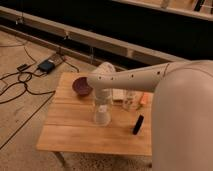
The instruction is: Place the ceramic cup over the eraser
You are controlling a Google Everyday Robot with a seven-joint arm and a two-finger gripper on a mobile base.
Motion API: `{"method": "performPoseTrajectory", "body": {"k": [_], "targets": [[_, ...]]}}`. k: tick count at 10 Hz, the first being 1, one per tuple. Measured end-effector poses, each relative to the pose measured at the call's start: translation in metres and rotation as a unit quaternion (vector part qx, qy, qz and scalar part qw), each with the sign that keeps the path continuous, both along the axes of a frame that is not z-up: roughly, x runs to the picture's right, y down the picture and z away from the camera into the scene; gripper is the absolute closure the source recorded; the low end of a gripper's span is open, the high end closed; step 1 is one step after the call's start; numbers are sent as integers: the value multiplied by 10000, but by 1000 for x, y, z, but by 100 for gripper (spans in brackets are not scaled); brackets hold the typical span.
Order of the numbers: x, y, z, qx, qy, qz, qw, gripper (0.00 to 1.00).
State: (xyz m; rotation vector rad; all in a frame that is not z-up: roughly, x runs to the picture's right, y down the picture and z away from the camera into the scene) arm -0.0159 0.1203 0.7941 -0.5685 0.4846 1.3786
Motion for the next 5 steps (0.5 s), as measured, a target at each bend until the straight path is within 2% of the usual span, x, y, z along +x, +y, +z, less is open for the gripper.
{"method": "performPoseTrajectory", "body": {"k": [1,2,5], "targets": [[-3,2,2,-19,-30,-33,10000,36],[-4,2,5,-28,-40,-57,10000,41],[-2,1,8,-33,-40,-37,10000,68]]}}
